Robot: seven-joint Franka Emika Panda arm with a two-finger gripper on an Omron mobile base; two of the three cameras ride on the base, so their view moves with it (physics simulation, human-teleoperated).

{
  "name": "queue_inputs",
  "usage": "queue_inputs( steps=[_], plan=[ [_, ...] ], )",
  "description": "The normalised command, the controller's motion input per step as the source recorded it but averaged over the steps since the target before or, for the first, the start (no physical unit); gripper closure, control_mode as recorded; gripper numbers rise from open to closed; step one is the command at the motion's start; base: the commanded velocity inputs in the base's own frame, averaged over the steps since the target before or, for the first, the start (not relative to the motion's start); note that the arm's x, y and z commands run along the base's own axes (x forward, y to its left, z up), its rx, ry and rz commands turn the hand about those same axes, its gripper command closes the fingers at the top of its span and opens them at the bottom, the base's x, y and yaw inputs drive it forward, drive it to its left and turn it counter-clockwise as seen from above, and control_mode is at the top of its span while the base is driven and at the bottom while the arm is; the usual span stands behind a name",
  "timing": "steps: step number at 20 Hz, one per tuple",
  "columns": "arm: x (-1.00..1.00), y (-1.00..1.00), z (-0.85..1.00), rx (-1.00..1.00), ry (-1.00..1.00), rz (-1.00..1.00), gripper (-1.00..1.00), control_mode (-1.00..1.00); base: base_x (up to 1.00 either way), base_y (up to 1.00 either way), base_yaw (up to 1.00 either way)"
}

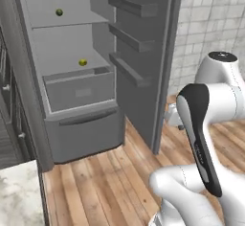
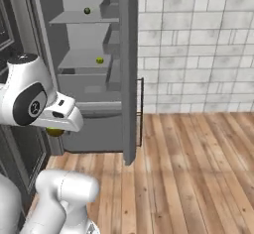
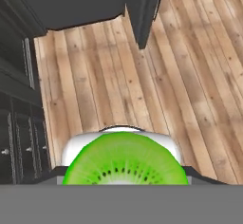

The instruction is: Pick up the pear and kiwi from the fridge and place one fruit on each plate on the dining counter.

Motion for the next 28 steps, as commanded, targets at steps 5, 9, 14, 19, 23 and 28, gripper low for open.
queue_inputs(
  steps=[5,9,14,19,23,28],
  plan=[
    [0.0,0.0,0.0,0.0,0.0,0.0,1.0,1.0,-0.13,-0.82,-0.6],
    [0.0,0.0,0.0,0.0,0.0,0.0,1.0,1.0,0.09,-1.0,-0.6],
    [0.0,0.0,0.0,0.0,0.0,0.0,1.0,1.0,0.44,-1.0,-0.52],
    [0.0,0.0,0.0,0.0,0.0,0.0,1.0,1.0,0.56,-0.76,-0.57],
    [0.0,0.0,0.0,0.0,0.0,0.0,1.0,1.0,0.53,-0.41,-0.68],
    [0.0,0.0,0.0,0.0,0.0,0.0,1.0,1.0,0.63,-0.27,-0.67]
  ],
)
